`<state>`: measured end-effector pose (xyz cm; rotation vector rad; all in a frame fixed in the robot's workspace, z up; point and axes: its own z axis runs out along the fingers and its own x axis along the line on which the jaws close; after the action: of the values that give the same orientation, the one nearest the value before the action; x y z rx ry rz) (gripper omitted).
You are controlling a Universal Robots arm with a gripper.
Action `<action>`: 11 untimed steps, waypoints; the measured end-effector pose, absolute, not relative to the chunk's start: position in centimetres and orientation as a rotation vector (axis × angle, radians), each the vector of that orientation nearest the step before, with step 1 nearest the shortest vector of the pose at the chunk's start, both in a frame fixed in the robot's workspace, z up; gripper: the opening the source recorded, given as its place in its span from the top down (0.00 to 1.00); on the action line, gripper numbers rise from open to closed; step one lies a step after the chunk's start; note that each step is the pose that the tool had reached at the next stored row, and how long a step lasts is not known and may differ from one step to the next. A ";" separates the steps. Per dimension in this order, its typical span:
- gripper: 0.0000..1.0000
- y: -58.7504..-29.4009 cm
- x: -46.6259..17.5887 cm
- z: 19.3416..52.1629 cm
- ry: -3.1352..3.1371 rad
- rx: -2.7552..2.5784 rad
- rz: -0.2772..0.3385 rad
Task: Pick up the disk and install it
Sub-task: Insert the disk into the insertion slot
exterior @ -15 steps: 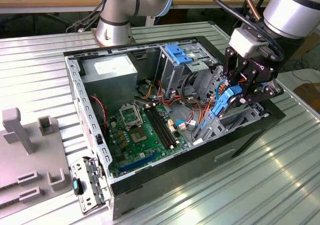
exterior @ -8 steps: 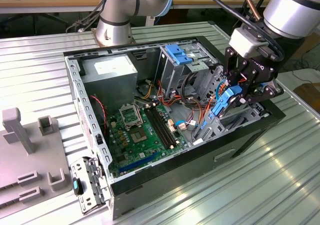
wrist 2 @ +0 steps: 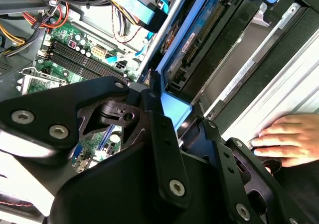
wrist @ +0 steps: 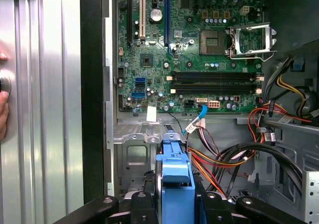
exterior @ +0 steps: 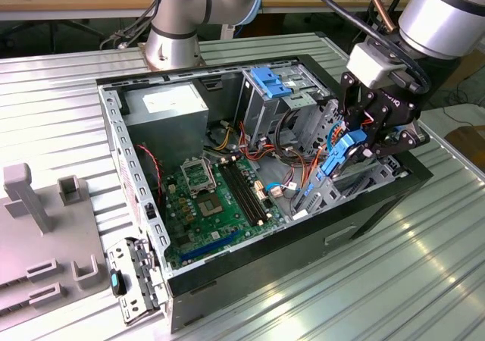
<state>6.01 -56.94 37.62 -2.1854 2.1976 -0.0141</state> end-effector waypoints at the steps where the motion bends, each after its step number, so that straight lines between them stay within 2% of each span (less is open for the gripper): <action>1: 0.63 -56.9 6.0 37.6 2.198 -2.185 -0.014; 9: 0.63 -56.9 6.0 37.5 2.198 -2.185 -0.014; 11: 0.63 -56.9 6.0 36.4 2.198 -2.185 -0.014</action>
<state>6.01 -56.94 36.43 -2.1854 2.1977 -0.0142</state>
